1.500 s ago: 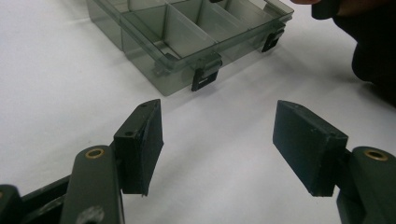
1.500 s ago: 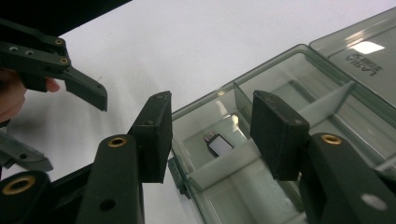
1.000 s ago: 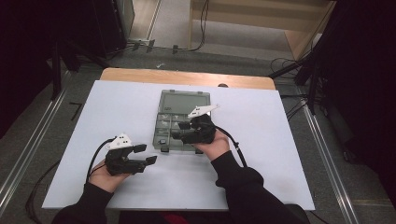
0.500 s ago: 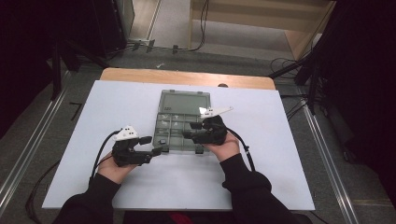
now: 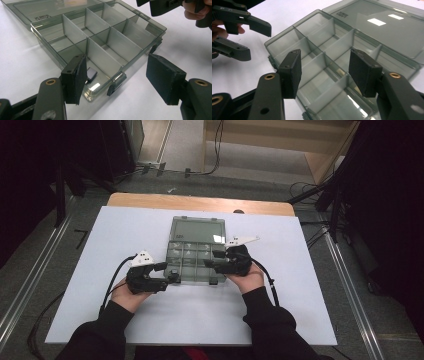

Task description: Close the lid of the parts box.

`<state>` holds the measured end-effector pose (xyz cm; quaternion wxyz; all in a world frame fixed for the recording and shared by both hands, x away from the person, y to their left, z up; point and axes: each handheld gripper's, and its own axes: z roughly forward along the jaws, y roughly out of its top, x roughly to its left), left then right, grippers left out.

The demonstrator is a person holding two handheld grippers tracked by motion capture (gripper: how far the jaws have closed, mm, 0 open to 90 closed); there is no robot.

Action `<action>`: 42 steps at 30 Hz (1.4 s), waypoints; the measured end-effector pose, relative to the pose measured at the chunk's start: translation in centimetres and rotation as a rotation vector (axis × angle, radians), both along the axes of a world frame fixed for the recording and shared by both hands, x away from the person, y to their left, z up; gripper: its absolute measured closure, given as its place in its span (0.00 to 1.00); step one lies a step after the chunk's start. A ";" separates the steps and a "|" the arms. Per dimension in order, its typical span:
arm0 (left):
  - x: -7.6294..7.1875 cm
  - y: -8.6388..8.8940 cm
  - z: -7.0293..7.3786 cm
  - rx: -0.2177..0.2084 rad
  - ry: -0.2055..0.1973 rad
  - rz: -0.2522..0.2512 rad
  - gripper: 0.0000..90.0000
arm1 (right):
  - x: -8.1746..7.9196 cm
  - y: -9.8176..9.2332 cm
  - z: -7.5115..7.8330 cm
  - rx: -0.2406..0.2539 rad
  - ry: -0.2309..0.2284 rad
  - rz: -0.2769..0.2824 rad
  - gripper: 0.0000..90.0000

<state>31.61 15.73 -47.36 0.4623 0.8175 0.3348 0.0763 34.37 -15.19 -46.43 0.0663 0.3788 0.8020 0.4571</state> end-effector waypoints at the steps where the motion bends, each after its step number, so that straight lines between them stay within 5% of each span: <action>1: 0.1 -0.1 0.0 0.003 0.003 0.001 0.37 | 0.0 -0.1 0.0 0.000 -0.002 -0.004 0.47; 18: 2.3 -0.6 0.3 -0.001 0.014 0.063 0.32 | 0.4 -1.8 -0.2 0.001 -0.002 -0.052 0.46; 26: 3.2 -0.7 0.2 0.007 0.039 0.053 0.29 | 0.9 -2.5 -0.2 0.007 -0.002 -0.079 0.43; 42: 5.3 -1.5 1.1 0.014 0.023 0.091 0.29 | 2.3 -3.7 0.4 0.004 -0.005 -0.116 0.42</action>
